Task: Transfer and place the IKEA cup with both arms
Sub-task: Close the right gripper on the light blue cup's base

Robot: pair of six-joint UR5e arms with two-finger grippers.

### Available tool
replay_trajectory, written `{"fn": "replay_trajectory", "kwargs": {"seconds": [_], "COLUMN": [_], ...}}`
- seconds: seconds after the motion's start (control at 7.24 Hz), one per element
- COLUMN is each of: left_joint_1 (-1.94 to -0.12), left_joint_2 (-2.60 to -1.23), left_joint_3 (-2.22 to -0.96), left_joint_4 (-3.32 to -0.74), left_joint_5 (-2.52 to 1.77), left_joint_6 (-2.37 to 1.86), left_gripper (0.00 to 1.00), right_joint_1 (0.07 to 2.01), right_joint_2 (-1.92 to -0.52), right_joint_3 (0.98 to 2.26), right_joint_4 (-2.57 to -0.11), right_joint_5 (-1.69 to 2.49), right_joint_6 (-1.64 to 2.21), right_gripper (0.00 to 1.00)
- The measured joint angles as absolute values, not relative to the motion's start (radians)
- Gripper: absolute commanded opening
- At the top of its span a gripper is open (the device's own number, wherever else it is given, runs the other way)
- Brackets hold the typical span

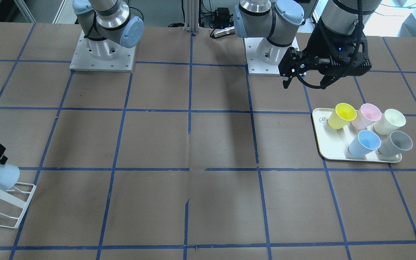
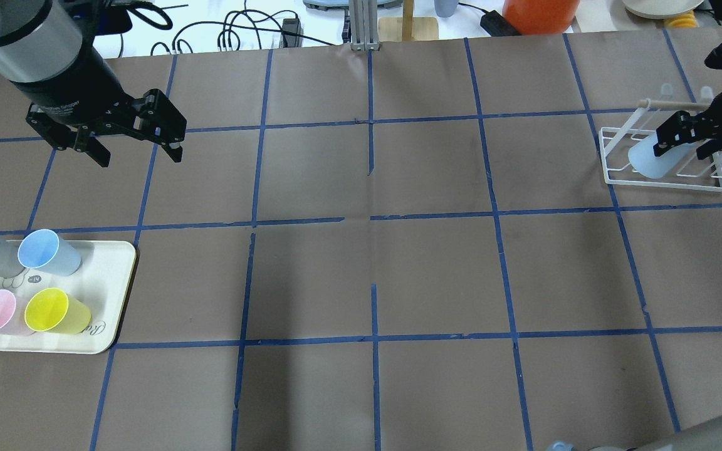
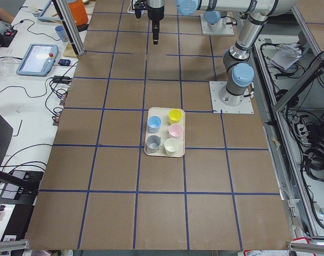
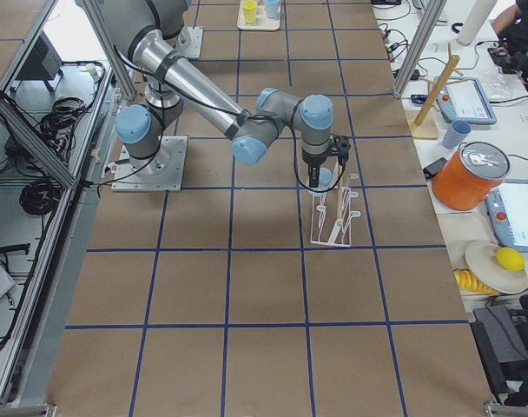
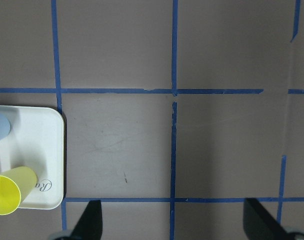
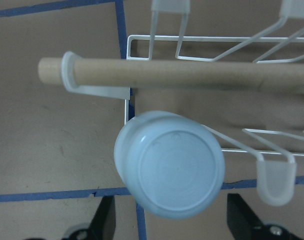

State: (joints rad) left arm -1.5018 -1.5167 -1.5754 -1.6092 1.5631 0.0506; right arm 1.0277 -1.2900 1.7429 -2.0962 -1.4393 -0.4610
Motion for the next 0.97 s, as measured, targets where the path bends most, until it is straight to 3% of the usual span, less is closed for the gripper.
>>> {"fn": "replay_trajectory", "kwargs": {"seconds": [0.97], "left_joint_1": [-1.502], "left_joint_2": [-1.516], "left_joint_3": [-1.575], "left_joint_4": [-1.609], "left_joint_5": [1.564], "left_joint_6": [0.051], "left_gripper": [1.00], "right_joint_1": [1.031], "right_joint_2": [-1.283], "right_joint_3": [1.745], "right_joint_4": [-2.156], "right_joint_5": [-1.393], "right_joint_6": [-0.479], "right_gripper": [0.81]}}
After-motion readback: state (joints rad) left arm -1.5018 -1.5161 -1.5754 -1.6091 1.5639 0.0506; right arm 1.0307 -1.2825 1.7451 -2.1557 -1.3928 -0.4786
